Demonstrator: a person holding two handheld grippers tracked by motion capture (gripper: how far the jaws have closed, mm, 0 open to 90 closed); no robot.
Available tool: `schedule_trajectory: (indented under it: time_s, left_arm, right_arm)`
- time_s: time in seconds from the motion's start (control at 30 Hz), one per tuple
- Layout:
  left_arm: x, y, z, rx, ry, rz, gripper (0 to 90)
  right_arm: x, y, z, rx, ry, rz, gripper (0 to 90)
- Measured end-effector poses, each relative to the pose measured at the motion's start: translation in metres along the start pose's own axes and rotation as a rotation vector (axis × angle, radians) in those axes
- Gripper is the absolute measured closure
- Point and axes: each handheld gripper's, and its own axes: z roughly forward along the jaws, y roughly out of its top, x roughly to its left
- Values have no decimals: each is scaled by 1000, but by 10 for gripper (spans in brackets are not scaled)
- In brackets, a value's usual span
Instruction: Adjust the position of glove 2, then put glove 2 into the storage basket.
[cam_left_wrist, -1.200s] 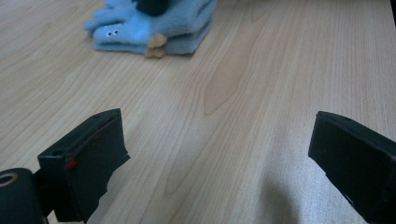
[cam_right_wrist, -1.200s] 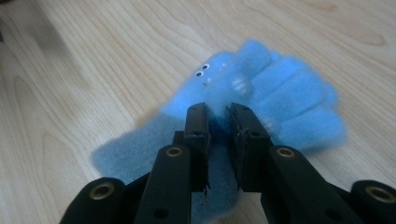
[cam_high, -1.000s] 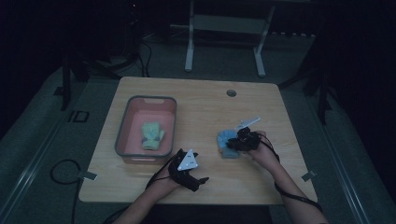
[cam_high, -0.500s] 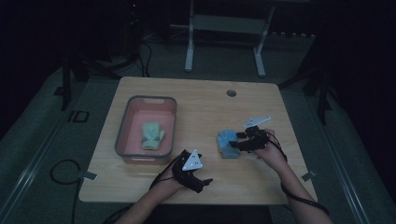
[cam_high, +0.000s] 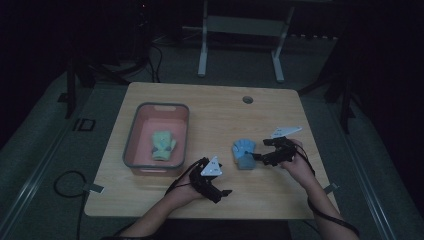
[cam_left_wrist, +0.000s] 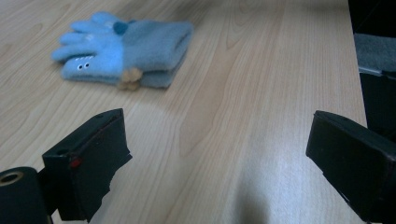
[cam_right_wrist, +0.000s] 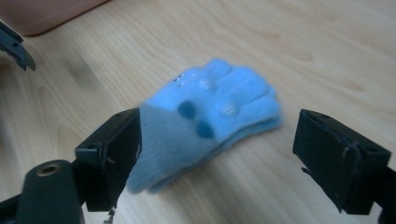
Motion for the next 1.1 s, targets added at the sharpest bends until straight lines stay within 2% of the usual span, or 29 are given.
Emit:
schedule_trajectory:
  time_s: [0.1, 0.17, 0.33, 0.4, 0.47, 0.67, 0.73, 0.8, 0.87, 1.0, 1.1]
  left_arm:
    - [3, 5, 5, 5, -11, 19, 57]
    - [4, 9, 10, 14, -14, 27, 57]
    - [8, 16, 19, 37, -28, 47, 57]
    - [13, 23, 24, 38, -28, 56, 59]
    - [16, 26, 27, 39, -26, 65, 67]
    - [22, 38, 35, 47, -23, 95, 67]
    - [23, 41, 38, 49, -15, 107, 67]
    - [24, 45, 42, 57, -16, 123, 67]
    - [26, 48, 46, 60, -20, 146, 109]
    - [30, 54, 55, 60, -4, 177, 149]
    - [33, 57, 61, 57, -8, 185, 189]
  right_arm:
    - [-2, -1, -4, -30, -39, -20, 145]
    - [-4, 0, -7, -50, -28, -4, 142]
    - [-6, -2, -9, -52, -26, 24, 142]
    - [-7, -3, -11, -49, -17, 57, 137]
    - [-6, -4, -13, -61, -20, 59, 106]
    - [-7, -3, -11, -84, -3, 69, 106]
    - [-8, -1, -10, -80, -24, 65, 143]
    - [-9, 1, -8, -79, -23, 58, 184]
    - [-11, 4, -5, -72, -22, 56, 231]
    - [-16, 10, 2, -74, -31, 62, 286]
    - [-23, 13, 10, -69, -26, 87, 326]
